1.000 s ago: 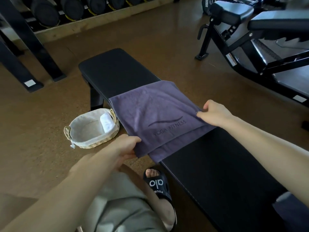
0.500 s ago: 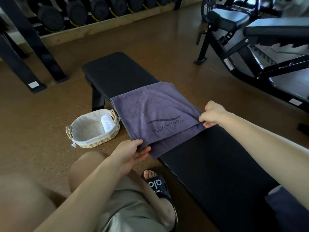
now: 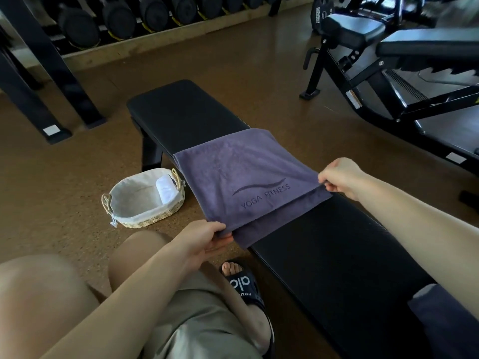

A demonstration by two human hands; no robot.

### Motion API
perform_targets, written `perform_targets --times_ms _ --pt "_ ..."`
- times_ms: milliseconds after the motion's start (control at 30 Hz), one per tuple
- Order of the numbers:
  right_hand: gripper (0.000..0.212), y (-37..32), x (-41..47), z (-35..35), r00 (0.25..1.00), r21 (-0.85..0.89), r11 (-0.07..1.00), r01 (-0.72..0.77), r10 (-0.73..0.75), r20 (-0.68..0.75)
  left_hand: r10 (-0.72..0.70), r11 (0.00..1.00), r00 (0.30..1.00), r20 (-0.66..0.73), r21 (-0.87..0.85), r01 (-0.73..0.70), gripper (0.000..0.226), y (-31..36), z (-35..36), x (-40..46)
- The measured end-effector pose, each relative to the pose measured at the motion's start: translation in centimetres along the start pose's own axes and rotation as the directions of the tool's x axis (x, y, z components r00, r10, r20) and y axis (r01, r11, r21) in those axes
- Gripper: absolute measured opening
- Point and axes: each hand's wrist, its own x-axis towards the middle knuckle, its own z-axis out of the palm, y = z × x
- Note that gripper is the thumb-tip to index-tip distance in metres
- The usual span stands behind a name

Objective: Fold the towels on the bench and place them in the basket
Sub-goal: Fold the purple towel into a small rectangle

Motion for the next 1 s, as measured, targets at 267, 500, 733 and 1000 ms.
perform_targets --times_ms 267,500,733,1000 --pt "0.013 1.0 -1.2 0.9 0.994 -0.331 0.937 0.107 -0.113 0.001 -0.092 0.988 0.994 0.067 -0.118 0.099 0.029 -2.3 1.0 0.6" --pt "0.023 0.5 -1.7 0.5 0.986 -0.495 0.853 0.166 -0.135 0.099 -0.109 0.97 0.982 0.157 -0.2 0.139 0.033 -2.9 1.1 0.5" --pt "0.029 1.0 -2.0 0.0 0.986 -0.494 0.86 0.125 -0.052 0.159 -0.188 0.932 0.962 0.197 -0.274 0.238 0.032 -3.6 2.2 0.4" --pt "0.031 0.1 -2.7 0.4 0.972 0.108 0.99 -0.094 0.068 0.223 -0.17 0.927 0.982 0.082 -0.326 0.187 0.015 -2.1 2.2 -0.7"
